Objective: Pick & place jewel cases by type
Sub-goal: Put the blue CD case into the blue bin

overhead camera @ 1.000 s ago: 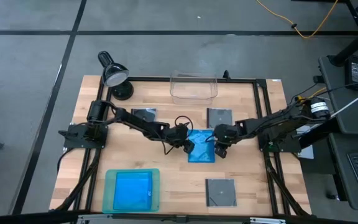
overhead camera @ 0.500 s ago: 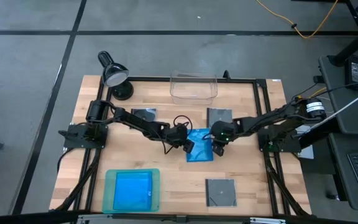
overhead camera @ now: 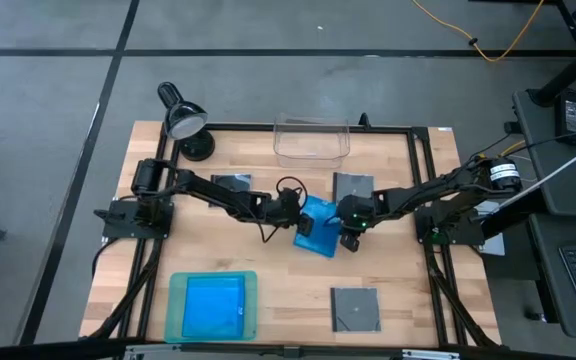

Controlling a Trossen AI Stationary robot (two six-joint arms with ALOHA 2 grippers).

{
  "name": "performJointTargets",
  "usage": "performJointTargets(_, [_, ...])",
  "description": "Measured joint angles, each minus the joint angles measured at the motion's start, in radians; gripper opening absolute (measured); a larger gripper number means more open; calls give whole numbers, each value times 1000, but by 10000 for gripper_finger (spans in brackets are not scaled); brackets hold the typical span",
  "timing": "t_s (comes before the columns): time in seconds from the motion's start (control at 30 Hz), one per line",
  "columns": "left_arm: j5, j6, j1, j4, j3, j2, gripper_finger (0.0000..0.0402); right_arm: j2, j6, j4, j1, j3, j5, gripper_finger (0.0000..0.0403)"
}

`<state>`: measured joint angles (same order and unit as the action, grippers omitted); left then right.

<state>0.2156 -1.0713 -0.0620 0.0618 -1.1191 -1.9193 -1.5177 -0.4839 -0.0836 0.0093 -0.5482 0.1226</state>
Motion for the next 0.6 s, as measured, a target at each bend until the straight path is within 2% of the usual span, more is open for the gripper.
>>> performJointTargets(0.2, [-101,5,-11,67,-11,26,242,-3,0,40,0,-4,-9,7])
performJointTargets(0.47, [-86,4,-18,12,-7,15,241,-5,-4,61,0,-3,-9,7])
performJointTargets(0.6, [-75,11,-7,-25,-8,17,222,-4,-4,61,0,-3,-8,7])
